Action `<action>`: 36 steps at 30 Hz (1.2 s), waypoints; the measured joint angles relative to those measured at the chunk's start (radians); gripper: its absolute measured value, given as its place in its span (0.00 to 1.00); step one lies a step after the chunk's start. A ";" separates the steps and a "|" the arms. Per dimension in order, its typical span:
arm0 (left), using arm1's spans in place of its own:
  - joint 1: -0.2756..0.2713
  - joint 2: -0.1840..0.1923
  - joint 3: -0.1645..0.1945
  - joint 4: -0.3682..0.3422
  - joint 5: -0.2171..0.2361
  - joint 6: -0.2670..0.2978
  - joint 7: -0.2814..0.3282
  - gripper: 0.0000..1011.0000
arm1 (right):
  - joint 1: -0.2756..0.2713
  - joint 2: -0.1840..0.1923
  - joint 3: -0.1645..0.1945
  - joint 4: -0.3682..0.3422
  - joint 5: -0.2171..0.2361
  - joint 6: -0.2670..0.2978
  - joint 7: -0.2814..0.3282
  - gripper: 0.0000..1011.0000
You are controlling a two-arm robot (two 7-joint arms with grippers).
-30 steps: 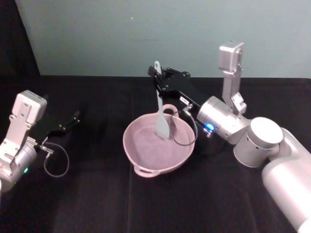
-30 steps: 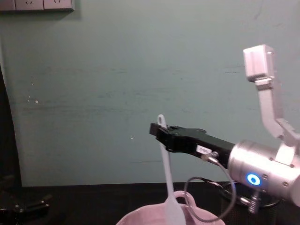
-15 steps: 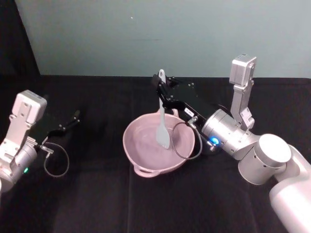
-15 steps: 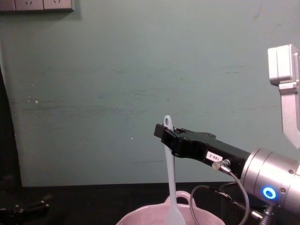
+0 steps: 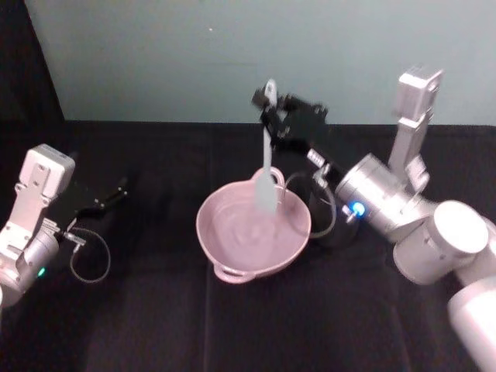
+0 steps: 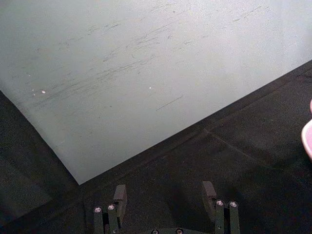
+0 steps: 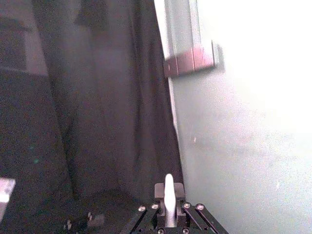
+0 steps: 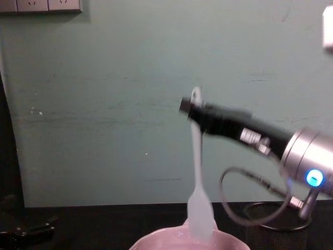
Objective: Use the one hand to pick up the spoon and stir the clear water in the bowl.
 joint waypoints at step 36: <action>0.000 0.000 0.000 0.000 0.000 0.000 0.000 1.00 | -0.143 0.072 0.211 -0.027 0.105 -0.046 -0.038 0.12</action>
